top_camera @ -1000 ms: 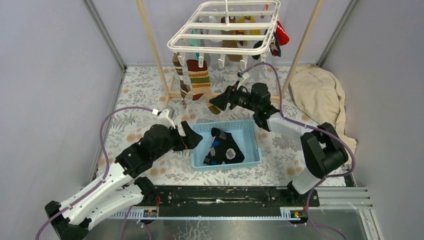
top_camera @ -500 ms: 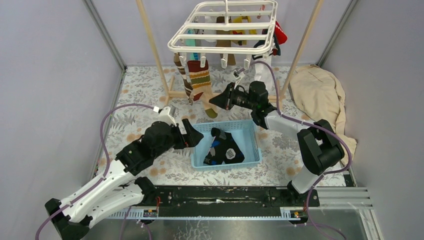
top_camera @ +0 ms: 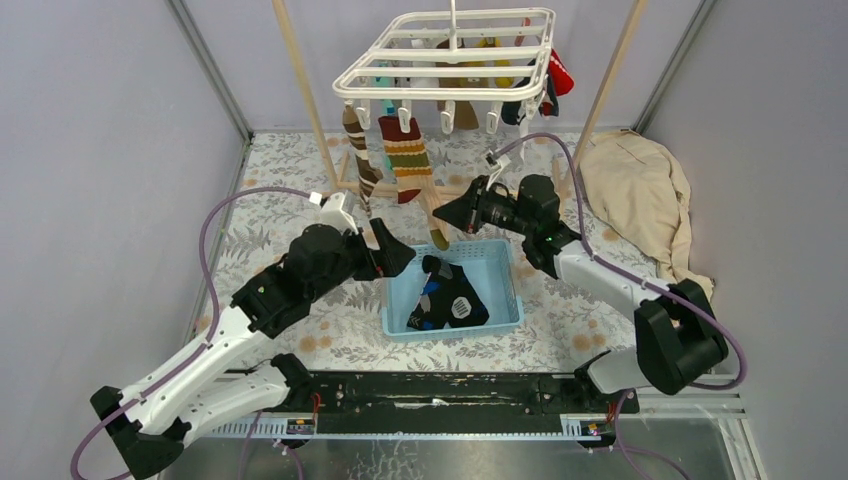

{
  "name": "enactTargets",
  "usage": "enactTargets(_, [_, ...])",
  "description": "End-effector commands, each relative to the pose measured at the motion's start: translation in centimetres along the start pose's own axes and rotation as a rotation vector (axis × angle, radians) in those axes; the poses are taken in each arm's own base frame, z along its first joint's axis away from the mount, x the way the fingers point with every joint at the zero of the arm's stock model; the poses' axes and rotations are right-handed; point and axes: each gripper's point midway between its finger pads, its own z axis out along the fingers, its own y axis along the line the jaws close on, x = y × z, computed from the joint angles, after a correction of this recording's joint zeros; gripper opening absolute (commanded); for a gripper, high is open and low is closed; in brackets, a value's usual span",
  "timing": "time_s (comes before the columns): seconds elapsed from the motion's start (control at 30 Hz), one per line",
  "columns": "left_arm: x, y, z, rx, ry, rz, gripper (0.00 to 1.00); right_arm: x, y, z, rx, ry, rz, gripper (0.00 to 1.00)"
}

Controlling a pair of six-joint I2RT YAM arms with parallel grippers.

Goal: Remove the socks clipped to the hanger
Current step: Remove the sock from the hanger.

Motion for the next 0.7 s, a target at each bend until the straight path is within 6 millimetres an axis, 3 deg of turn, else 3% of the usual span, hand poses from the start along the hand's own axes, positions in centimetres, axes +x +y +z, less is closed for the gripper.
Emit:
enactTargets(0.0, [-4.9, -4.6, -0.8, 0.124, -0.126, 0.045, 0.99, -0.8, 1.0, -1.1, 0.031, -0.016, -0.035, 0.12])
enactTargets(0.4, [-12.7, -9.8, -2.1, 0.190, -0.309, 0.141, 0.99, -1.1, 2.2, -4.9, 0.131, 0.000, -0.069, 0.12])
enactTargets(0.67, [-17.1, -10.8, -3.3, 0.143, -0.436, 0.167, 0.99, -2.5, 3.3, -7.0, 0.181, -0.029, -0.119, 0.12])
